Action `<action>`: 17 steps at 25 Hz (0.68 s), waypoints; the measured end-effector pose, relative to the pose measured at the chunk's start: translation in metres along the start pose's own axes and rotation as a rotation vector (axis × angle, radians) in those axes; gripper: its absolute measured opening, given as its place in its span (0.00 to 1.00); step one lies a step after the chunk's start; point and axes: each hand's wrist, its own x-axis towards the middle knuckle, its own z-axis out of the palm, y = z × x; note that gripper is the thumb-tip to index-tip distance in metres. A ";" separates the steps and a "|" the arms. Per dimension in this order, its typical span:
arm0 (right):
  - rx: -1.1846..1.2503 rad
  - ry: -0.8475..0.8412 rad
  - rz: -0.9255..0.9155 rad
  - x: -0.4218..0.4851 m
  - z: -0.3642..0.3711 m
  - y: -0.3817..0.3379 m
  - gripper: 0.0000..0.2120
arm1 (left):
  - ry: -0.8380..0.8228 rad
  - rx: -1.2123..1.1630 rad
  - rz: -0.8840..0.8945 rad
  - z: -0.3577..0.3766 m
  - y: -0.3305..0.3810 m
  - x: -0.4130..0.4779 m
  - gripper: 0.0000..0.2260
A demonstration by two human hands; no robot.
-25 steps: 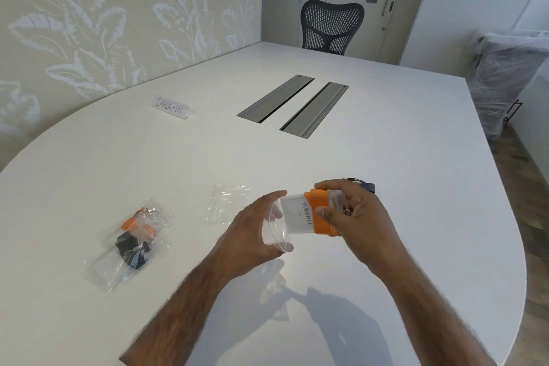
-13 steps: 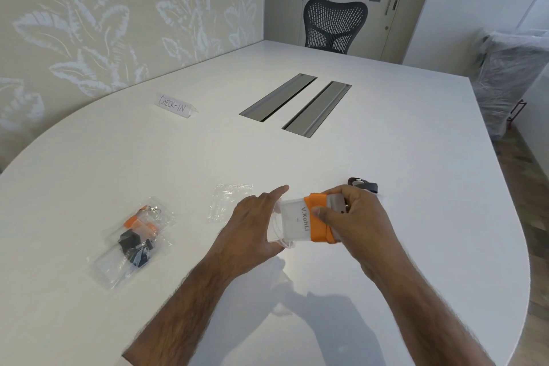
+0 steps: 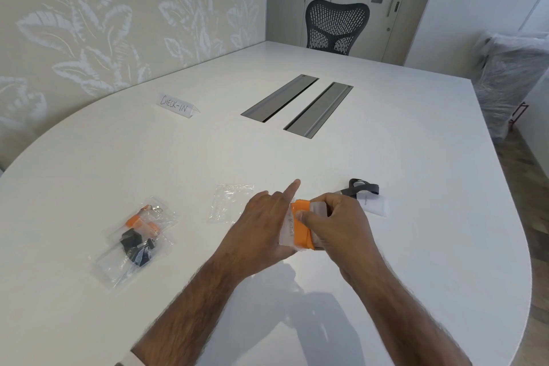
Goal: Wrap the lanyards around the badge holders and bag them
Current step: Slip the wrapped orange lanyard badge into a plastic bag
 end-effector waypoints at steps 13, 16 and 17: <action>0.054 -0.068 0.103 -0.002 0.004 -0.006 0.11 | 0.122 -0.008 0.115 -0.001 0.015 0.009 0.54; 0.073 -0.097 0.105 0.000 0.002 -0.006 0.14 | 0.120 -0.012 0.111 0.001 0.018 0.009 0.56; 0.077 -0.085 0.081 -0.001 0.003 -0.005 0.17 | 0.125 -0.017 0.111 0.001 0.019 0.009 0.56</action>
